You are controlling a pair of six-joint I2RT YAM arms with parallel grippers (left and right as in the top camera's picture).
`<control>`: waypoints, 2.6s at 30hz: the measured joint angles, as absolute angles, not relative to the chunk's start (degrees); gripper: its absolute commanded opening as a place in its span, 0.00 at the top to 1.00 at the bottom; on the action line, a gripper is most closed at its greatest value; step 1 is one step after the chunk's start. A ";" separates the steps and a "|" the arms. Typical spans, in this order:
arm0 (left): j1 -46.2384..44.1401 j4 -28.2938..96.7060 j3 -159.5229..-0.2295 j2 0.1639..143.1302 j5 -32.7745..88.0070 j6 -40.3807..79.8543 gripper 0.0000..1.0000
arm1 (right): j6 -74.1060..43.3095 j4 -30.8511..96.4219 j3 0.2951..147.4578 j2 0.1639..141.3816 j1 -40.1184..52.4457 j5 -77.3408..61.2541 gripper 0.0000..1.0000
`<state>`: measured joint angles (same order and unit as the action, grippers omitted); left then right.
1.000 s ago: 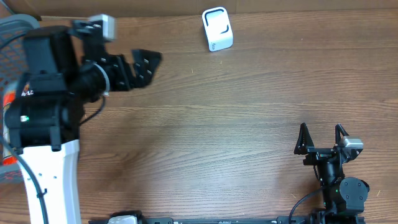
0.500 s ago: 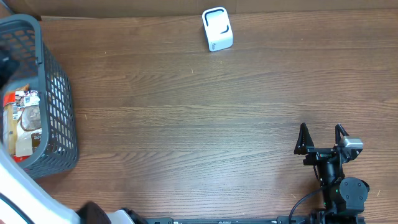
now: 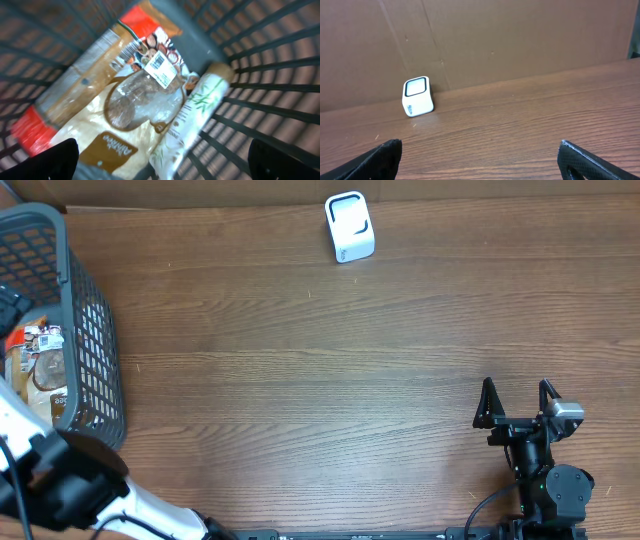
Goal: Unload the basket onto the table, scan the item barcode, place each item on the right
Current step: 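Move the left gripper over the grey basket and reach inside, then grasp the white tube with bamboo print in the basket, lift out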
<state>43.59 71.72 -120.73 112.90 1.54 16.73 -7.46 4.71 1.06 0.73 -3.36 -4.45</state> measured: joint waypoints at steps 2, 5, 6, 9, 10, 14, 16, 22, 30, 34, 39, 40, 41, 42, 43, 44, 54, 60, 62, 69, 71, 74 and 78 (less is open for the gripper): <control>43.59 71.05 -120.73 115.90 2.57 15.03 0.00 | -7.44 4.67 1.06 0.73 -3.36 -4.45 0.00; 43.59 70.08 -120.70 119.74 5.48 11.62 0.00 | -7.44 4.67 1.06 0.73 -3.36 -4.43 0.00; 43.59 69.80 -120.68 120.55 6.48 10.59 0.00 | -7.44 4.71 1.06 0.73 -3.36 -4.45 0.00; 43.53 68.82 -120.68 122.87 9.85 7.20 0.00 | -7.46 4.71 1.06 0.73 -3.36 -4.45 0.00; 43.51 68.71 -120.68 123.42 10.61 6.46 0.00 | -7.44 4.69 1.06 0.73 -3.36 -4.45 0.00; 43.24 68.47 -120.68 125.32 12.62 4.23 0.00 | -7.46 4.69 1.06 0.73 -3.36 -4.45 0.00; 43.11 68.18 -120.70 126.63 13.34 3.60 0.01 | -7.46 4.71 1.06 0.73 -3.36 -4.47 0.00; 42.81 67.72 -120.68 131.22 14.76 2.72 0.07 | -7.44 4.71 1.06 0.73 -3.36 -4.45 0.00; 40.91 66.65 -120.70 134.41 14.33 2.35 0.08 | -7.46 4.71 1.06 0.73 -3.36 -4.45 0.00; 40.49 66.00 -120.84 135.02 13.43 2.35 0.07 | -7.46 4.69 1.06 0.73 -3.36 -4.47 0.00; 39.81 66.11 -121.64 136.53 12.08 2.74 0.41 | -7.46 4.73 1.06 0.73 -3.36 -4.43 0.00; 39.44 66.35 -121.75 137.01 11.73 3.20 0.59 | -7.44 4.71 1.06 0.73 -3.36 -4.47 0.00; 38.98 66.43 -121.78 137.58 11.75 3.27 0.72 | -7.44 4.71 1.06 0.73 -3.36 -4.45 0.00; 38.39 66.57 -121.82 138.21 11.31 3.53 0.83 | -7.44 4.71 1.06 0.73 -3.36 -4.47 0.00; 37.87 66.67 -121.54 138.45 10.13 3.70 0.93 | -7.44 4.71 1.06 0.73 -3.33 -4.47 0.00; 37.63 66.85 -121.60 138.41 9.54 3.92 0.96 | -7.44 4.73 1.06 0.73 -3.36 -4.45 0.00; 37.63 75.29 -127.79 138.76 6.44 4.99 0.96 | -7.46 4.69 1.06 0.73 -3.36 -4.47 0.00; 37.65 83.02 -146.08 143.39 4.99 5.65 0.96 | -7.44 4.73 1.06 0.73 -3.36 -4.45 0.00; 37.74 86.37 -151.81 144.24 4.75 5.85 0.96 | -7.44 4.71 1.06 0.73 -3.36 -4.45 0.00; 38.11 95.53 -168.88 143.85 4.47 7.35 0.96 | -7.44 4.71 1.06 0.73 -3.36 -4.45 0.00; 37.74 96.55 -171.70 142.30 5.02 7.60 0.96 | -7.46 4.69 1.06 0.73 -3.36 -4.45 0.00; 37.08 96.75 -174.10 138.93 5.61 7.86 0.96 | -7.44 4.73 1.06 0.73 -3.36 -4.47 0.00; 36.42 96.90 -174.28 135.98 6.20 8.19 0.96 | -7.44 4.73 1.06 0.73 -3.36 -4.47 0.00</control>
<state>36.42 96.90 -174.28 135.98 6.20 8.19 -7.44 4.73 1.06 0.73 -3.36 -4.47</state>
